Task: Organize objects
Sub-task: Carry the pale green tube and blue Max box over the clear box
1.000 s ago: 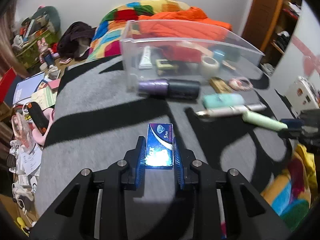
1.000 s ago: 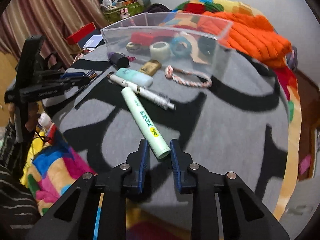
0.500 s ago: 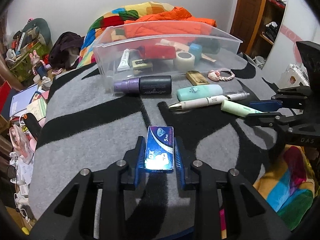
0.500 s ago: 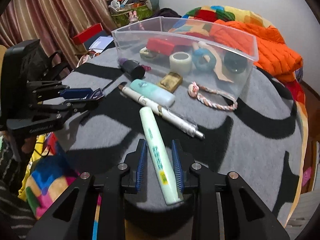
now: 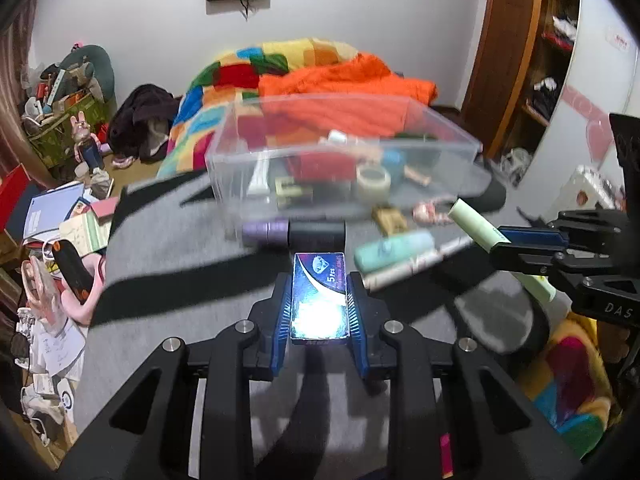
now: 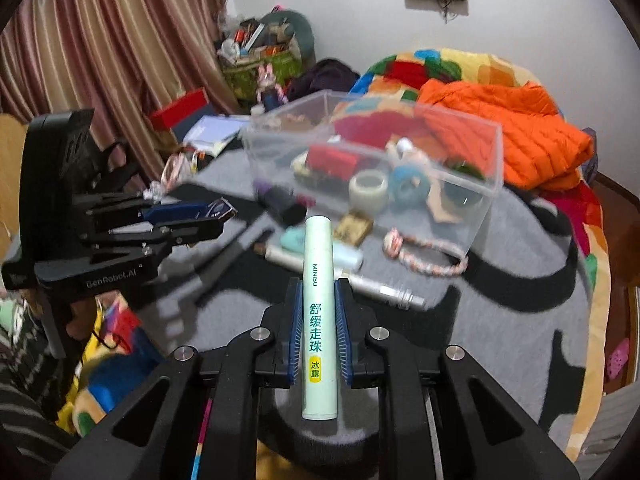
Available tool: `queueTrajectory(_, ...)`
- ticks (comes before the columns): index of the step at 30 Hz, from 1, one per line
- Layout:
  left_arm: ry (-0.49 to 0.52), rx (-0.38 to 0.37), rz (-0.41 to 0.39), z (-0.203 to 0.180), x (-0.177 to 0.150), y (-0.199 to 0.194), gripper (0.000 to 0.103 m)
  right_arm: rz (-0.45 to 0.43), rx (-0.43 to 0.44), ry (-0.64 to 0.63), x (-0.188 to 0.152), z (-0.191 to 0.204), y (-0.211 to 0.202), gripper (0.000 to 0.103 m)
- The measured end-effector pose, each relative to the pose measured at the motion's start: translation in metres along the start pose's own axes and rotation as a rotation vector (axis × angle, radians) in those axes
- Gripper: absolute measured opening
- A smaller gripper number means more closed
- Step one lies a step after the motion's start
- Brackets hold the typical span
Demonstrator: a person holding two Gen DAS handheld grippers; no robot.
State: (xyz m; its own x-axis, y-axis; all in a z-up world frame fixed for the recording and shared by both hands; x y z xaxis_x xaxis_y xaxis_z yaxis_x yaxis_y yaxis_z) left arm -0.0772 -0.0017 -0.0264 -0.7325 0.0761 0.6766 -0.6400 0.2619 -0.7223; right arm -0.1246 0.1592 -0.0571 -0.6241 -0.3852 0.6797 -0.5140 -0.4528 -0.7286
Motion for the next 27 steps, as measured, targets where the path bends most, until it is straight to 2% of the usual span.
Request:
queueTrajectory(5,-0.013,0.002,-0.049,0.001,0.022,-0.003,0.027,-0.057,-0.028,0.069,0.025,-0.015,-0.004,0.014)
queueTrajectory(8,-0.009,0.030,-0.075,0.001,0.037,-0.002,0.027,-0.087,-0.047,0.105,0.039,-0.022,-0.005,0.014)
queueTrajectory(18,-0.052,0.030,-0.130,0.012,0.081,0.003,0.027,-0.159,-0.117,0.191,0.083,-0.052,-0.001,0.014)
queueTrajectory(22,-0.096,0.019,-0.132,0.023,0.095,0.011,0.027,-0.156,-0.142,0.211,0.095,-0.062,0.009,0.014)
queueTrajectory(27,-0.114,0.024,-0.102,0.029,0.106,0.030,0.027,-0.088,-0.156,0.226,0.103,-0.073,0.040,0.014)
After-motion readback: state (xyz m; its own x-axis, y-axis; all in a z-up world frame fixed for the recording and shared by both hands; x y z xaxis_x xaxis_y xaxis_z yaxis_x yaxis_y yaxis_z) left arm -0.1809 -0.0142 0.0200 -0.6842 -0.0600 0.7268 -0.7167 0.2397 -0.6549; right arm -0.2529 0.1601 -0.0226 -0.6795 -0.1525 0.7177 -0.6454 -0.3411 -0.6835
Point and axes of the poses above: each gripper's, at about its wrist camera, not at the fingertips, and y roughly the way its jaws point, z to its left, x to its top, the point moved 3 cm from there along y, roughly the way its jaws point, and after that the axes turned 7 degrees about -x, right-handed, at the moved point
